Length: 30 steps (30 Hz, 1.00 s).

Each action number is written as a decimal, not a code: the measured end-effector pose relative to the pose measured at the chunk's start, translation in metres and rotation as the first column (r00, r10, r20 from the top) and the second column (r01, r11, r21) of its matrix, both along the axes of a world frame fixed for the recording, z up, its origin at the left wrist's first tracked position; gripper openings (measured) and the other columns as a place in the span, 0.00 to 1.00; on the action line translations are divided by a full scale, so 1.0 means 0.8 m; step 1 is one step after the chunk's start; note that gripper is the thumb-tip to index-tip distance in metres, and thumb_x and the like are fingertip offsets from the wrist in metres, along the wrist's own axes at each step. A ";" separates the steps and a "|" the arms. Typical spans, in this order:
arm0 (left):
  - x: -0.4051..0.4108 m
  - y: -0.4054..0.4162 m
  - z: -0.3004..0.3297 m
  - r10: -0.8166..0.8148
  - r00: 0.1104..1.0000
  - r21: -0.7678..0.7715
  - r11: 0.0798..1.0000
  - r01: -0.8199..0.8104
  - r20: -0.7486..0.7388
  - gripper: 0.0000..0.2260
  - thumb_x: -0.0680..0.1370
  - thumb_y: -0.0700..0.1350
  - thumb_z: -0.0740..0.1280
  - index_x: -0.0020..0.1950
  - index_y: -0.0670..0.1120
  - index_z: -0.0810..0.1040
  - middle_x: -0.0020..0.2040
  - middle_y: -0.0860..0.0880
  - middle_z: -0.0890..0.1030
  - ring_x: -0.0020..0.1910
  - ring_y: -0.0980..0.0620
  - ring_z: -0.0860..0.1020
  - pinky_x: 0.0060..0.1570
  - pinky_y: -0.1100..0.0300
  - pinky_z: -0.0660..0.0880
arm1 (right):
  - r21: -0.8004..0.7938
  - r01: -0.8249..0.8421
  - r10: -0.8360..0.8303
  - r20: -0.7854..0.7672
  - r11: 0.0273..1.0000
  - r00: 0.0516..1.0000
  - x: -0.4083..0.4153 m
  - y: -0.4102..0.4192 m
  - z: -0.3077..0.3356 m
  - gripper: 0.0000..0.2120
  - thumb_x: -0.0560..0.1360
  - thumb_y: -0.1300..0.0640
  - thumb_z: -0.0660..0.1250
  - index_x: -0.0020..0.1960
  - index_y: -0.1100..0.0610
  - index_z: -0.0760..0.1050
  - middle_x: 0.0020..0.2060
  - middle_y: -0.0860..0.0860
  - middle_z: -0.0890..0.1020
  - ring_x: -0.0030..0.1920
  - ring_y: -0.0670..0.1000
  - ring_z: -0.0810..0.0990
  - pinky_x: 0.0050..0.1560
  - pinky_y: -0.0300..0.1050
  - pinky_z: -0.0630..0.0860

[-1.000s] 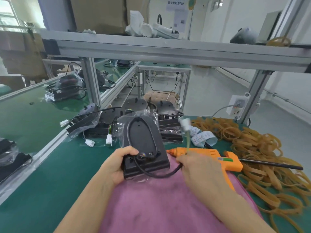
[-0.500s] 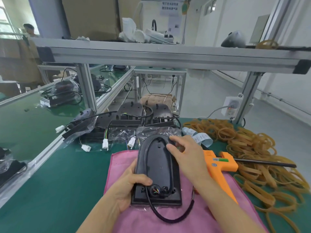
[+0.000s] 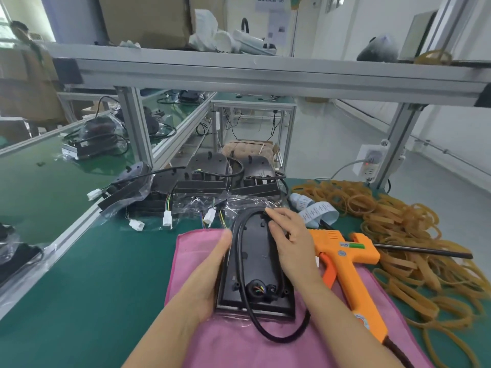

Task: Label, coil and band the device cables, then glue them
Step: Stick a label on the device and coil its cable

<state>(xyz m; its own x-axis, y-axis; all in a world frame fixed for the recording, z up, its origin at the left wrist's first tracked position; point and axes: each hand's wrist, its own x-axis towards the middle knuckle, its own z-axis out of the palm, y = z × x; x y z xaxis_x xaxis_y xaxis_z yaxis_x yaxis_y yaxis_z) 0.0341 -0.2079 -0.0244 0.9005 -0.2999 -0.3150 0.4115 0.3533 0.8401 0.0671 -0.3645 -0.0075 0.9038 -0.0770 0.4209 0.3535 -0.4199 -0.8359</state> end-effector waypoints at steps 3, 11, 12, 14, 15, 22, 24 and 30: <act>0.006 -0.002 0.002 0.055 0.996 0.039 0.998 -0.052 -0.072 0.29 0.65 0.61 0.71 0.60 0.45 0.81 0.55 0.41 0.83 0.54 0.41 0.82 0.56 0.46 0.78 | 0.021 0.016 -0.016 0.013 1.000 1.000 0.003 0.005 -0.005 0.13 0.79 0.65 0.64 0.61 0.57 0.79 0.57 0.49 0.75 0.57 0.40 0.72 0.56 0.19 0.60; 0.008 0.000 -0.007 0.088 0.995 0.067 0.994 -0.091 0.042 0.15 0.70 0.33 0.69 0.55 0.40 0.75 0.40 0.39 0.83 0.33 0.45 0.81 0.31 0.54 0.79 | -0.061 0.029 -0.031 -0.035 0.998 0.999 0.006 0.012 0.001 0.13 0.79 0.63 0.62 0.62 0.56 0.79 0.57 0.49 0.74 0.58 0.43 0.72 0.55 0.19 0.59; 0.009 0.001 -0.008 0.083 0.996 0.048 0.995 -0.085 0.037 0.18 0.66 0.34 0.69 0.55 0.40 0.75 0.40 0.39 0.82 0.32 0.45 0.81 0.30 0.54 0.79 | -0.110 0.024 -0.030 -0.048 0.994 0.998 0.004 0.010 0.005 0.14 0.80 0.61 0.62 0.63 0.55 0.78 0.58 0.49 0.73 0.60 0.45 0.71 0.56 0.20 0.58; 0.010 0.004 -0.009 0.082 0.996 0.029 0.996 -0.082 0.025 0.22 0.62 0.35 0.68 0.55 0.40 0.75 0.39 0.39 0.82 0.32 0.44 0.80 0.31 0.52 0.80 | -0.199 0.064 -0.073 -0.036 0.978 0.997 -0.011 0.004 0.014 0.12 0.80 0.57 0.62 0.62 0.52 0.77 0.57 0.48 0.73 0.59 0.44 0.71 0.56 0.25 0.61; 0.011 0.005 -0.010 0.094 0.995 0.024 0.995 -0.095 0.017 0.23 0.61 0.35 0.67 0.55 0.40 0.75 0.39 0.39 0.82 0.32 0.44 0.80 0.31 0.52 0.80 | -0.194 0.085 -0.091 -0.024 0.977 0.996 -0.027 -0.001 0.019 0.08 0.80 0.55 0.63 0.56 0.49 0.79 0.52 0.46 0.75 0.52 0.41 0.73 0.51 0.27 0.64; 0.010 0.008 -0.010 0.165 0.985 -0.038 0.985 -0.167 -0.045 0.16 0.72 0.29 0.63 0.60 0.37 0.73 0.36 0.39 0.83 0.29 0.44 0.82 0.27 0.52 0.79 | 0.237 -0.261 0.345 -0.762 0.936 0.548 -0.171 -0.021 -0.002 0.17 0.77 0.51 0.68 0.35 0.61 0.81 0.25 0.47 0.79 0.27 0.43 0.75 0.32 0.32 0.69; 0.006 0.006 -0.010 0.163 0.985 -0.061 0.984 -0.166 -0.052 0.15 0.72 0.29 0.62 0.57 0.37 0.73 0.36 0.39 0.83 0.28 0.44 0.82 0.26 0.53 0.79 | 0.534 0.039 0.456 -0.757 0.845 0.468 -0.180 -0.022 -0.010 0.15 0.76 0.58 0.68 0.33 0.64 0.82 0.32 0.55 0.84 0.28 0.50 0.79 0.30 0.38 0.75; -0.008 0.005 -0.005 0.162 0.986 -0.059 0.985 -0.164 -0.036 0.29 0.59 0.31 0.69 0.61 0.36 0.73 0.41 0.38 0.84 0.32 0.43 0.83 0.29 0.53 0.80 | 0.740 0.391 0.371 -0.633 0.548 0.679 -0.183 -0.010 -0.009 0.07 0.76 0.65 0.66 0.41 0.67 0.79 0.27 0.58 0.81 0.21 0.51 0.78 0.18 0.41 0.74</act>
<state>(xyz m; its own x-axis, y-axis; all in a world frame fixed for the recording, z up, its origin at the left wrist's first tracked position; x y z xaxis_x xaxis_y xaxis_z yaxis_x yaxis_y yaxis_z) 0.0275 -0.2040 -0.0286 0.9290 -0.1700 -0.3286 0.3696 0.4684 0.8025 -0.0790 -0.3723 -0.0148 0.8454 -0.0224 -0.5336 -0.4432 0.5281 -0.7243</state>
